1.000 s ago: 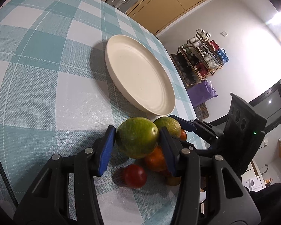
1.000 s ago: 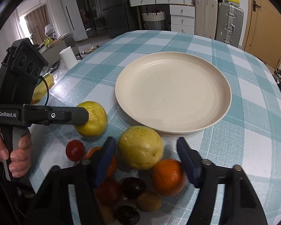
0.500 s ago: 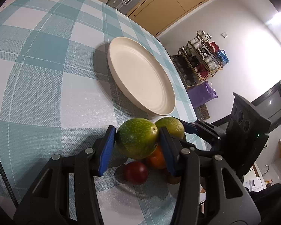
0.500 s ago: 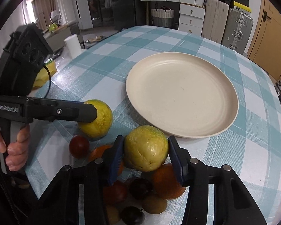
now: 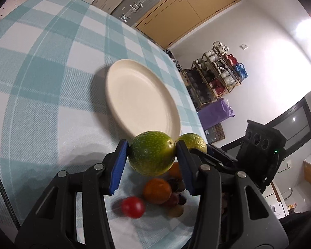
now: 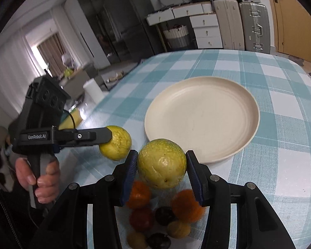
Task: Organize fruits
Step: 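Carry both yellow-green citrus onto the cream plate and lower them, then open both tools and withdraw from the plate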
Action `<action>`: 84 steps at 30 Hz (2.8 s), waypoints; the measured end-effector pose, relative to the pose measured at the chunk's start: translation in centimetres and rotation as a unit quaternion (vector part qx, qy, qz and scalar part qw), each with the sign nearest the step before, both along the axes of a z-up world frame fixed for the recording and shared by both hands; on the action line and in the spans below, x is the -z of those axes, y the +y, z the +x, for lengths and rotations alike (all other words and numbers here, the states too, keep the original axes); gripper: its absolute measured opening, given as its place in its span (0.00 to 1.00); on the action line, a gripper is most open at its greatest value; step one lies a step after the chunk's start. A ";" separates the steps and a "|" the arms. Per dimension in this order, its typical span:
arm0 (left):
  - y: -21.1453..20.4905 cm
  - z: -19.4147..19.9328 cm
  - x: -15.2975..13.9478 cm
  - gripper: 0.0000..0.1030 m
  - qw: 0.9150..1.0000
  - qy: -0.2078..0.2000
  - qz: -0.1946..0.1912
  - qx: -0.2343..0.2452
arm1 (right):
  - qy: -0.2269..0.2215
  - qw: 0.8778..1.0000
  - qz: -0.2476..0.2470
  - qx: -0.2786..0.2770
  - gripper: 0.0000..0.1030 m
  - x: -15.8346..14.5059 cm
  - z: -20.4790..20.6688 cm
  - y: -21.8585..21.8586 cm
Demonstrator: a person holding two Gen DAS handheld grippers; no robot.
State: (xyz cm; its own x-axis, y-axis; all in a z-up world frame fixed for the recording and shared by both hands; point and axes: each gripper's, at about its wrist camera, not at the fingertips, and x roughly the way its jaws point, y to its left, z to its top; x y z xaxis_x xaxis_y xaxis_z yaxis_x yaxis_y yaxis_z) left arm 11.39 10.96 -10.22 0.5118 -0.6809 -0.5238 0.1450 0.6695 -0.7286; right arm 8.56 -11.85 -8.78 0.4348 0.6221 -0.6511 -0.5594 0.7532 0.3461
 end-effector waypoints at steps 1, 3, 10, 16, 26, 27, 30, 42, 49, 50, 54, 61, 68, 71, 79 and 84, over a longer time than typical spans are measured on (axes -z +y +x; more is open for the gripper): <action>-0.2 0.1 -0.2 0.43 1.000 -0.001 -0.001 0.001 | -0.002 1.000 0.010 0.003 0.46 -0.2 0.2 -0.3; -0.6 0.6 -0.8 0.43 1.000 -0.005 -0.004 0.004 | -0.003 1.000 0.022 0.007 0.46 -0.4 0.6 -0.7; -1.4 1.9 -2.5 0.43 1.000 -0.009 -0.003 0.004 | -0.005 0.998 0.054 0.024 0.46 -0.7 3.0 -2.2; -2.4 3.8 -3.9 0.43 1.000 -0.014 0.012 0.006 | -0.005 0.998 0.061 0.030 0.46 -0.7 5.5 -2.8; -3.3 9.7 -3.1 0.43 1.000 0.013 0.025 0.008 | 0.020 0.996 0.068 0.044 0.46 0.6 11.1 -3.4; -3.3 10.2 -2.9 0.43 1.000 0.016 0.025 0.007 | 0.022 0.996 0.068 0.045 0.46 0.8 11.5 -3.4; -3.8 11.6 -2.3 0.43 0.999 0.021 0.034 0.007 | 0.028 0.996 0.067 0.049 0.46 1.3 12.8 -3.3; -4.7 15.4 -0.6 0.43 0.997 0.021 0.074 -0.003 | 0.016 0.998 0.024 0.054 0.47 2.2 15.2 -1.6; -4.9 16.4 -0.5 0.43 0.997 0.017 0.079 -0.009 | 0.024 0.997 0.031 0.066 0.47 2.7 16.2 -1.6; -4.9 16.5 -0.5 0.43 0.997 0.018 0.079 -0.011 | 0.024 0.997 0.031 0.068 0.47 2.7 16.2 -1.6; -4.9 16.5 -0.9 0.44 0.998 0.011 0.069 -0.010 | 0.031 0.996 0.027 0.078 0.47 2.9 16.5 -1.7; -4.4 15.4 -1.9 0.58 0.995 0.018 0.095 -0.023 | 0.016 0.994 0.053 0.089 0.72 1.2 15.6 -2.8; -4.0 11.9 -4.1 0.61 0.989 -0.005 0.137 -0.048 | -0.023 0.993 0.054 0.104 0.86 -1.2 12.7 -4.4; -4.5 10.1 -5.2 0.64 0.983 -0.020 0.174 -0.059 | -0.028 0.992 0.051 0.111 0.91 -1.6 11.6 -4.8; -6.5 4.4 -8.5 0.77 0.958 -0.077 0.262 -0.084 | -0.061 0.990 0.034 0.119 0.99 -2.8 7.6 -5.4; -6.8 1.1 -10.1 0.83 0.943 -0.102 0.295 -0.119 | -0.093 0.988 0.034 0.121 1.00 -4.0 4.7 -5.7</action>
State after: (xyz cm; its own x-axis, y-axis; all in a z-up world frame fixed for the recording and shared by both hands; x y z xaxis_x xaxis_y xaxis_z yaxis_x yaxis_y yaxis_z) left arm 12.47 4.13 -0.08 0.7440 -0.1559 -0.6498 0.0370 0.9805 -0.1929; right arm 13.31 -17.59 -4.81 0.6843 0.5254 -0.5057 -0.4255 0.8508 0.3083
